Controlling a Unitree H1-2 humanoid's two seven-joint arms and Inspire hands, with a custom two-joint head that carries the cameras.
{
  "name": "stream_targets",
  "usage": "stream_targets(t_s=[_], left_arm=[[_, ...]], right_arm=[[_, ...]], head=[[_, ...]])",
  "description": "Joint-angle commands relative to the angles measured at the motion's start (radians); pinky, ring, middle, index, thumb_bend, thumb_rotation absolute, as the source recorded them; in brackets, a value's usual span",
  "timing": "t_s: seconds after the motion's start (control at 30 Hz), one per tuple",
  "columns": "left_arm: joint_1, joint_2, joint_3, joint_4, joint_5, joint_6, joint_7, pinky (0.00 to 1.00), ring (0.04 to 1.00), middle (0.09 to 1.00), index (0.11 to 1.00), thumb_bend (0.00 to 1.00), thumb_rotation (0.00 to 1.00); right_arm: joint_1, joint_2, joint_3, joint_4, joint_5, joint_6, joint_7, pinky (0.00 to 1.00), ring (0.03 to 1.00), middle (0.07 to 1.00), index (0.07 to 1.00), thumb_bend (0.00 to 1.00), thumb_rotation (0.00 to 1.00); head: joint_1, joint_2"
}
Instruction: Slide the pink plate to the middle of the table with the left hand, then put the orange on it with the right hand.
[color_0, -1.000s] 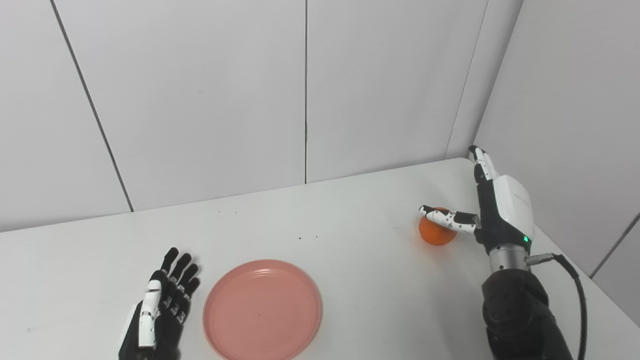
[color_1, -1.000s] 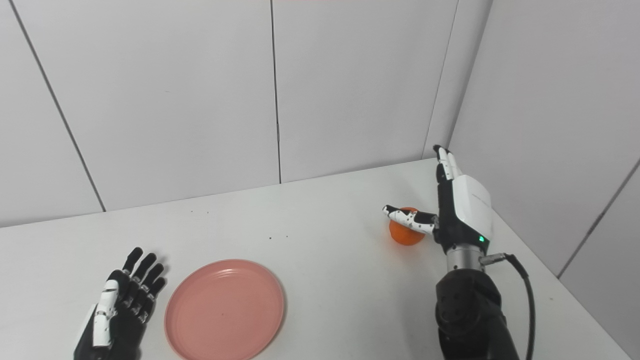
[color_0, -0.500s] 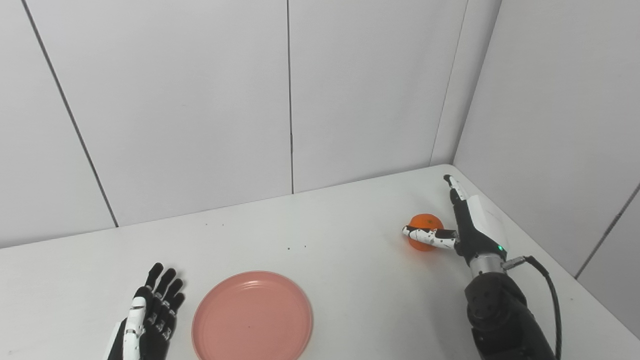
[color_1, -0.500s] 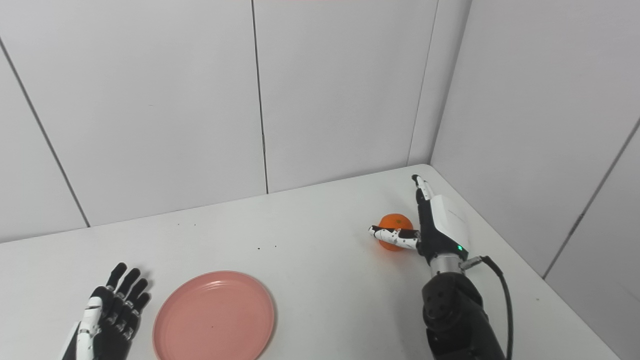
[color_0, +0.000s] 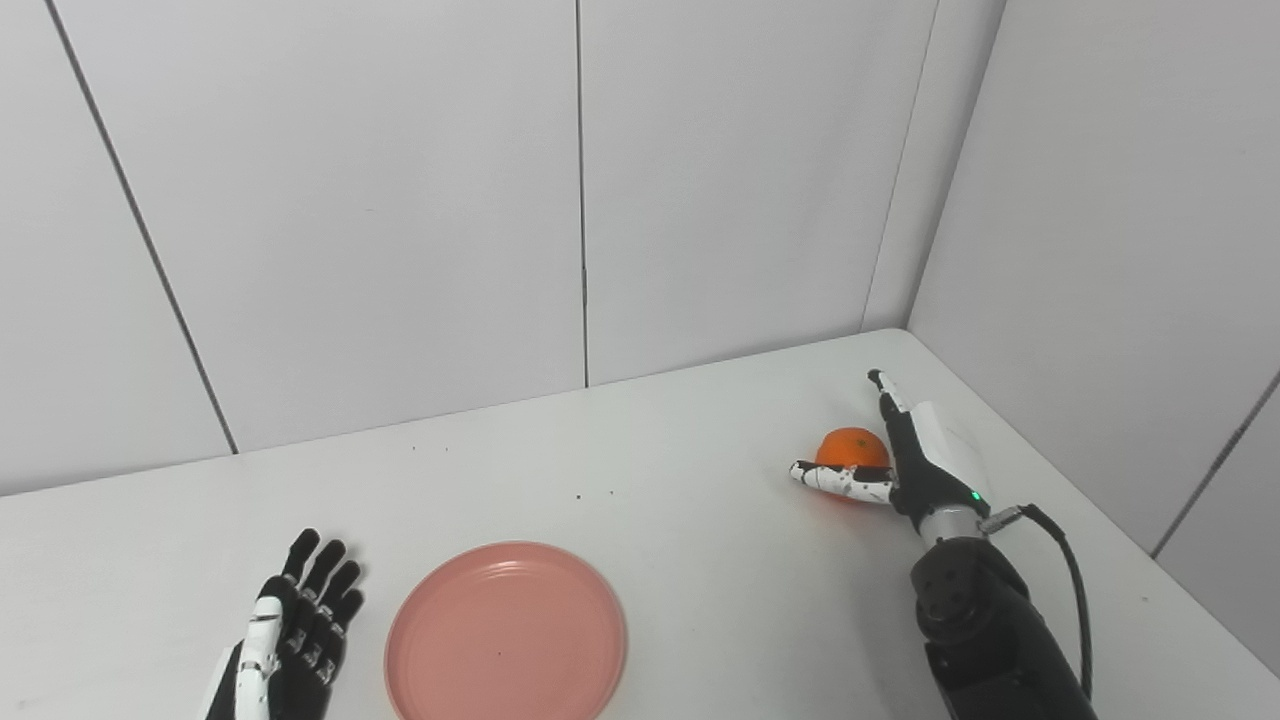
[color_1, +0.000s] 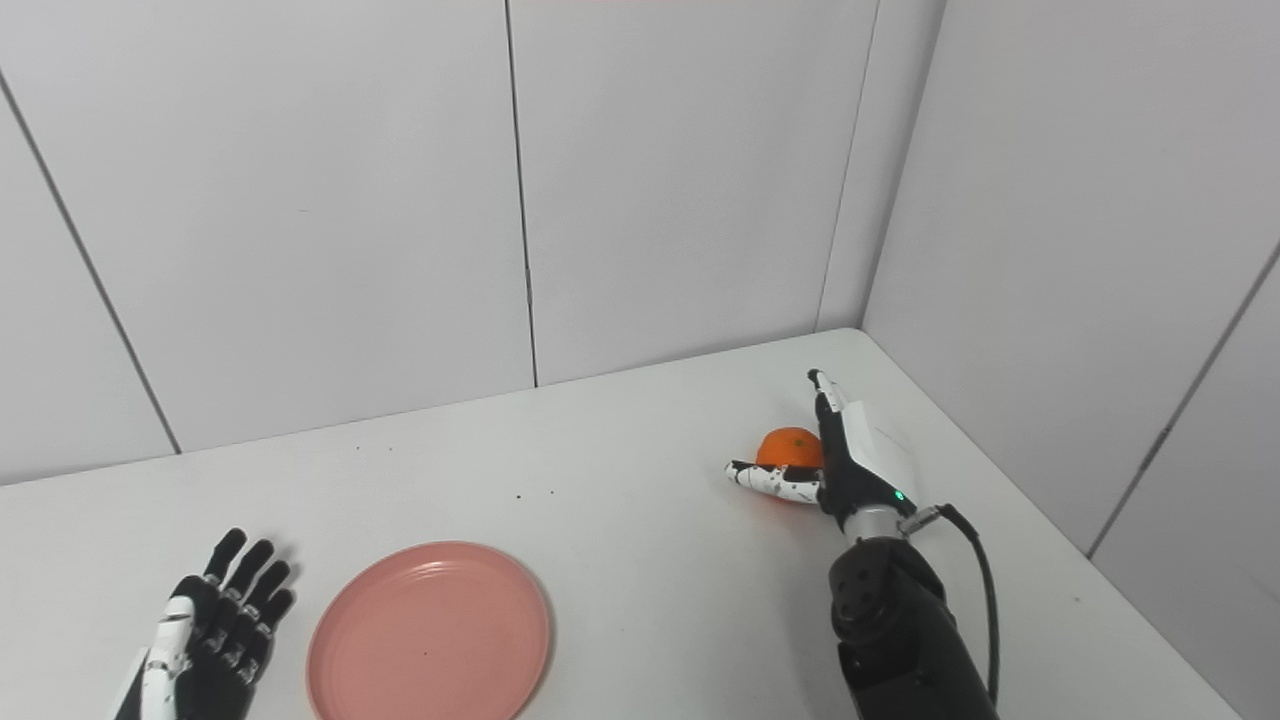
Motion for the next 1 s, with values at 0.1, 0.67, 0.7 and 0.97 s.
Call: stream_targets(t_s=[0.1, 0.67, 0.7, 0.97], left_arm=[[0.027, 0.004, 0.008, 0.012, -0.001, 0.072, 0.022, 0.99, 0.963, 0.968, 0.963, 0.30, 1.00], [0.027, 0.003, 0.012, 0.001, 0.003, 0.089, 0.023, 0.98, 0.958, 0.962, 0.959, 0.30, 1.00], [0.026, 0.002, 0.014, 0.002, 0.003, 0.091, 0.025, 0.98, 0.958, 0.962, 0.958, 0.30, 1.00], [0.024, 0.003, 0.015, 0.007, 0.001, 0.082, 0.021, 0.99, 0.961, 0.964, 0.957, 0.30, 1.00]], right_arm=[[-0.066, -0.032, -0.007, 0.033, 0.003, -0.004, -0.013, 0.80, 0.909, 0.948, 0.939, 0.99, 0.43], [-0.098, -0.051, -0.020, 0.110, 0.029, -0.004, -0.010, 0.81, 0.914, 0.945, 0.924, 0.98, 0.38], [-0.099, -0.047, -0.024, 0.111, 0.017, -0.004, -0.003, 0.81, 0.915, 0.945, 0.923, 0.98, 0.38], [-0.090, -0.051, -0.050, 0.077, 0.007, -0.004, 0.050, 0.66, 0.776, 0.820, 0.856, 0.96, 0.31]], head=[[0.000, 0.003], [0.005, 0.019], [0.006, 0.021], [0.006, 0.026]])
